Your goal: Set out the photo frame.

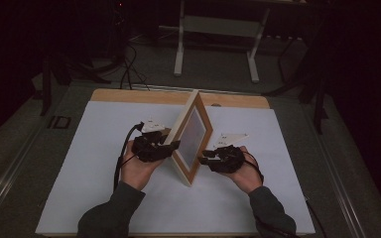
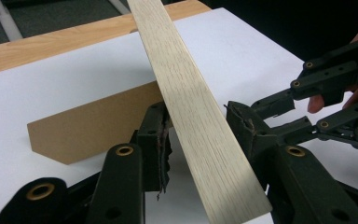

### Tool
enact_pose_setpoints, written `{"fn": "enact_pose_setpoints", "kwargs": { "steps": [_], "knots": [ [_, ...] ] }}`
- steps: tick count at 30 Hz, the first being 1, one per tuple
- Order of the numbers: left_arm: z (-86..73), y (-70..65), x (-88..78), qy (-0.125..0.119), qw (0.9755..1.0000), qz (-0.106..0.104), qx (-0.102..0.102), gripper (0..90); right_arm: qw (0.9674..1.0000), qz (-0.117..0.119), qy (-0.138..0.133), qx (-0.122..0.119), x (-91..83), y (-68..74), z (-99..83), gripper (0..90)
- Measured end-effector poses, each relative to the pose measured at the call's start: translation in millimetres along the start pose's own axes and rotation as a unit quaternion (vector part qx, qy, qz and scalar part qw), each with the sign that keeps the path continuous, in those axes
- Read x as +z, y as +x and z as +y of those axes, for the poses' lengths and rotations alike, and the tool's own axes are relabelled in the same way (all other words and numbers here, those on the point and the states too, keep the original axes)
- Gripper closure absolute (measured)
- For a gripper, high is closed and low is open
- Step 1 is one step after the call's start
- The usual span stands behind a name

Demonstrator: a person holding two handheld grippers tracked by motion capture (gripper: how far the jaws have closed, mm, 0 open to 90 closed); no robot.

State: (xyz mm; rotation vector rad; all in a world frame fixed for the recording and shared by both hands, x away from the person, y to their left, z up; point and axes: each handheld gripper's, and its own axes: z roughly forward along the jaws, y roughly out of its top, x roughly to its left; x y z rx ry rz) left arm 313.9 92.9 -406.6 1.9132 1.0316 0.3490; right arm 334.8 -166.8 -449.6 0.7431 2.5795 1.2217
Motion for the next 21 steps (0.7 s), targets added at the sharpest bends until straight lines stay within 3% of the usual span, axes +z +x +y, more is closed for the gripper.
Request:
{"fn": "enact_pose_setpoints", "kwargs": {
  "steps": [6, 21],
  "knots": [
    [0.7, 5.5, -0.4, 0.000, 1.0000, -0.001, 0.002, 65.2, 1.0000, 0.000, 0.000, 0.000, -1.1, -0.7, -0.1, 66.3],
    [1.5, 27.2, -2.1, -0.004, 0.9994, -0.034, 0.007, 67.4, 1.0000, -0.004, -0.002, 0.004, -2.7, -2.8, -1.2, 65.1]
  ]
}}
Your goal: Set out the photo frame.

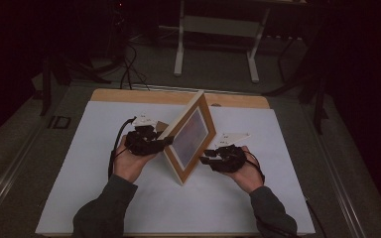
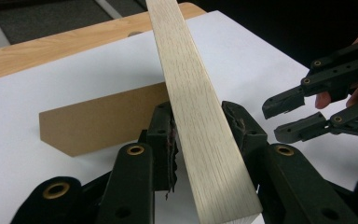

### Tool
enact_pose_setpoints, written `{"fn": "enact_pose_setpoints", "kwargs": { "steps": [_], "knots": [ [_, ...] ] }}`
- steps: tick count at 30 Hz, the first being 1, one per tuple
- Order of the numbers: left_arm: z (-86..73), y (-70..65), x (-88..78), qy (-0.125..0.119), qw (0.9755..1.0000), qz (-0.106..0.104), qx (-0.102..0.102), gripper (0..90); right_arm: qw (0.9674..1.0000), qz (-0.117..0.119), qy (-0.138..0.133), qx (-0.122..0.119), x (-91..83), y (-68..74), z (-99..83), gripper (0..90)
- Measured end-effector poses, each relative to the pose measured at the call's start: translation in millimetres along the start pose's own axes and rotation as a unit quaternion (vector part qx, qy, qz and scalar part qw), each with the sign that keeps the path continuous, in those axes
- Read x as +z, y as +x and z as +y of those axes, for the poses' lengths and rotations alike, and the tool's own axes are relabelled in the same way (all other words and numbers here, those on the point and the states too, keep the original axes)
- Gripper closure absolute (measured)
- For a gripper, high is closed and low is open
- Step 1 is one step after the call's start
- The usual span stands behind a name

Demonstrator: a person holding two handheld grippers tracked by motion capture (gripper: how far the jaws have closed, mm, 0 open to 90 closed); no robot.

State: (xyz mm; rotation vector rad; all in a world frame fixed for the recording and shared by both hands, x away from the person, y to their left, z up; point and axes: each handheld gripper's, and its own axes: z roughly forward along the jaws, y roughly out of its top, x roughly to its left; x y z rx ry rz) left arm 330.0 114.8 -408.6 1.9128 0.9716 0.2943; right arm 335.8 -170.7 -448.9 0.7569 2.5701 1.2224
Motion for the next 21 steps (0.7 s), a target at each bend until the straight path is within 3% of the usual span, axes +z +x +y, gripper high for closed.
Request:
{"fn": "enact_pose_setpoints", "kwargs": {
  "steps": [7, 10, 21],
  "knots": [
    [-0.1, 8.3, -1.1, -0.003, 0.9998, -0.018, -0.004, 67.8, 1.0000, 0.000, 0.001, 0.001, 1.5, 0.0, 0.0, 64.8],
    [-0.2, 14.3, -1.1, -0.004, 0.9995, -0.033, 0.001, 67.8, 1.0000, -0.002, 0.001, -0.002, 2.0, -0.1, 1.0, 63.5],
    [1.0, 26.1, -1.5, -0.002, 0.9983, -0.056, 0.013, 68.1, 0.9999, -0.012, -0.004, -0.004, -3.7, -2.4, 7.8, 61.7]
  ]
}}
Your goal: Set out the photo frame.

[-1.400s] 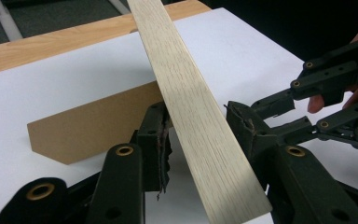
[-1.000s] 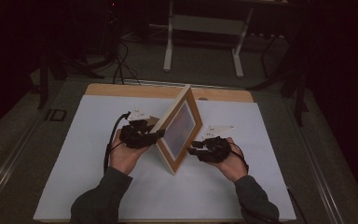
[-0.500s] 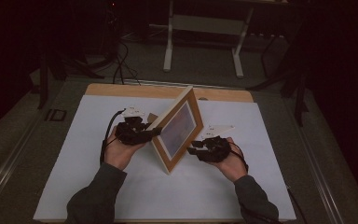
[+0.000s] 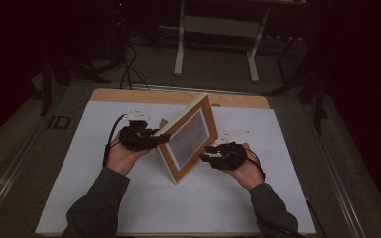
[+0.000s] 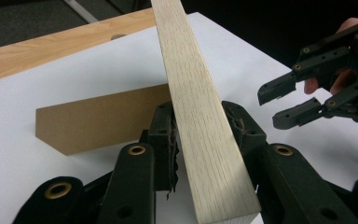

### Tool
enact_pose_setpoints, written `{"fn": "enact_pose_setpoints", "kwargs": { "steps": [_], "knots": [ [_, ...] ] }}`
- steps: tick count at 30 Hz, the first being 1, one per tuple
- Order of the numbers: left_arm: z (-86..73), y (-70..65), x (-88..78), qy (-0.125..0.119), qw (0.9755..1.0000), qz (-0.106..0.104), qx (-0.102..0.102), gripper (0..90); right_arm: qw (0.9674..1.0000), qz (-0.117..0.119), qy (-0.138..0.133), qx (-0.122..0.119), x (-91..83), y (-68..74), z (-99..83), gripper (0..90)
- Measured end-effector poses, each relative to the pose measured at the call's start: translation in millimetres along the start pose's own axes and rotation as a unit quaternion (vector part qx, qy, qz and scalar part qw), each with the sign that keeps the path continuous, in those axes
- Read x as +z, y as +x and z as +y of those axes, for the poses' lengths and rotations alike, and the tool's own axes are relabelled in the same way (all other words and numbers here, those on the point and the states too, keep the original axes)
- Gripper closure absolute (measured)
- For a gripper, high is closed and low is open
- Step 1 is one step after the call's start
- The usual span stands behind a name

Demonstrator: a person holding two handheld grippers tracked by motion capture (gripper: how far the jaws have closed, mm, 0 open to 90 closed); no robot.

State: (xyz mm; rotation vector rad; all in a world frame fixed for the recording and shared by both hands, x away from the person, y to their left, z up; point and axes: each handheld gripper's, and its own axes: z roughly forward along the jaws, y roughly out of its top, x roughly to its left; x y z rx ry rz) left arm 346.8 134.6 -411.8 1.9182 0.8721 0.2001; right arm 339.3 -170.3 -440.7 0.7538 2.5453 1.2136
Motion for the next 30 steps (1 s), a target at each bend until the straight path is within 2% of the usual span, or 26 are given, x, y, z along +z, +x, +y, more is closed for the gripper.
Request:
{"fn": "enact_pose_setpoints", "kwargs": {
  "steps": [12, 20, 27, 30],
  "knots": [
    [2.5, 8.4, -1.7, 0.008, 0.9997, -0.023, 0.009, 69.7, 0.9999, -0.012, -0.003, 0.008, 0.1, -6.1, 2.0, 60.2],
    [3.5, 15.6, -0.6, 0.009, 0.9987, -0.050, 0.007, 71.2, 0.9995, -0.028, -0.007, 0.014, -6.5, -12.9, 7.4, 58.7],
    [4.8, 17.3, 0.1, 0.012, 0.9984, -0.055, 0.012, 71.3, 0.9988, -0.042, -0.012, 0.021, -12.0, -21.1, 8.5, 57.5],
    [6.8, 18.4, 0.1, 0.018, 0.9978, -0.059, 0.021, 71.4, 0.9981, -0.054, -0.018, 0.024, -15.6, -26.1, 11.0, 56.9]
  ]
}}
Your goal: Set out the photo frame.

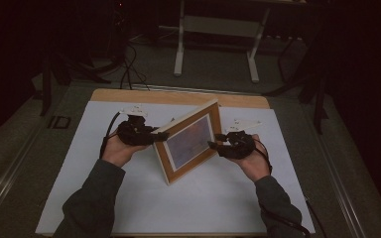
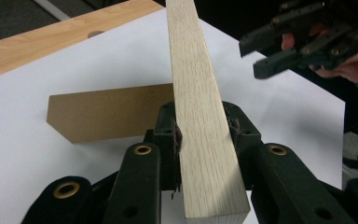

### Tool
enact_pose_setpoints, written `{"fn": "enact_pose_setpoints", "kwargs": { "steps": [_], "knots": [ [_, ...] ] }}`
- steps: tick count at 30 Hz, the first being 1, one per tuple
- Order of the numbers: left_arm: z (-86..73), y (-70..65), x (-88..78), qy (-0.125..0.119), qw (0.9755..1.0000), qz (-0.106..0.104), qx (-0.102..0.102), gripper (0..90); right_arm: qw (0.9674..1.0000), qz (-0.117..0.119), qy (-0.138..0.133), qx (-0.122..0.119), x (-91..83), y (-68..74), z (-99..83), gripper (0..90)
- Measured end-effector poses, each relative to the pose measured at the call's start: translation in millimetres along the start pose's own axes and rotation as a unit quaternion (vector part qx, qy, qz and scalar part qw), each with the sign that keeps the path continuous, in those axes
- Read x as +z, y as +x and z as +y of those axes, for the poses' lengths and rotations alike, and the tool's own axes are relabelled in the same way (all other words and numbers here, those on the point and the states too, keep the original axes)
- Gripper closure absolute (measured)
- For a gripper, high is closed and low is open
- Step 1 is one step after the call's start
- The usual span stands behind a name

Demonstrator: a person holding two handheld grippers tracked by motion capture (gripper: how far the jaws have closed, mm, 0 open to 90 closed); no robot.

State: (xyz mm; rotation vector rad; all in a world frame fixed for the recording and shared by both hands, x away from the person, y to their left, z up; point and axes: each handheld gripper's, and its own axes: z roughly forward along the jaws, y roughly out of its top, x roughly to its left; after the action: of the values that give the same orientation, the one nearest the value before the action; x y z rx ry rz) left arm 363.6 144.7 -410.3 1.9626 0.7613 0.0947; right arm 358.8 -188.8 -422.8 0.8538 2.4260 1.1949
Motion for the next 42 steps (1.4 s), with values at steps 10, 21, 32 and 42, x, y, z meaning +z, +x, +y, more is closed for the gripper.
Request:
{"fn": "enact_pose_setpoints", "kwargs": {
  "steps": [10, 21, 32, 42],
  "knots": [
    [3.4, 3.5, 2.5, 0.007, 0.9996, -0.023, 0.013, 71.6, 0.9995, -0.025, -0.014, 0.015, -7.5, -11.5, 5.2, 53.4],
    [6.7, 8.0, 5.4, 0.015, 0.9986, -0.042, 0.030, 71.7, 0.9978, -0.054, -0.019, 0.034, -14.7, -27.1, 5.7, 50.5],
    [14.4, 14.5, 6.7, 0.042, 0.9957, -0.062, 0.053, 71.5, 0.9964, -0.071, -0.006, 0.047, -13.8, -45.2, 5.4, 45.9],
    [14.8, 16.0, 12.3, 0.028, 0.9930, -0.099, 0.057, 71.9, 0.9968, -0.061, -0.006, 0.051, -10.2, -53.2, 5.8, 39.0]
  ]
}}
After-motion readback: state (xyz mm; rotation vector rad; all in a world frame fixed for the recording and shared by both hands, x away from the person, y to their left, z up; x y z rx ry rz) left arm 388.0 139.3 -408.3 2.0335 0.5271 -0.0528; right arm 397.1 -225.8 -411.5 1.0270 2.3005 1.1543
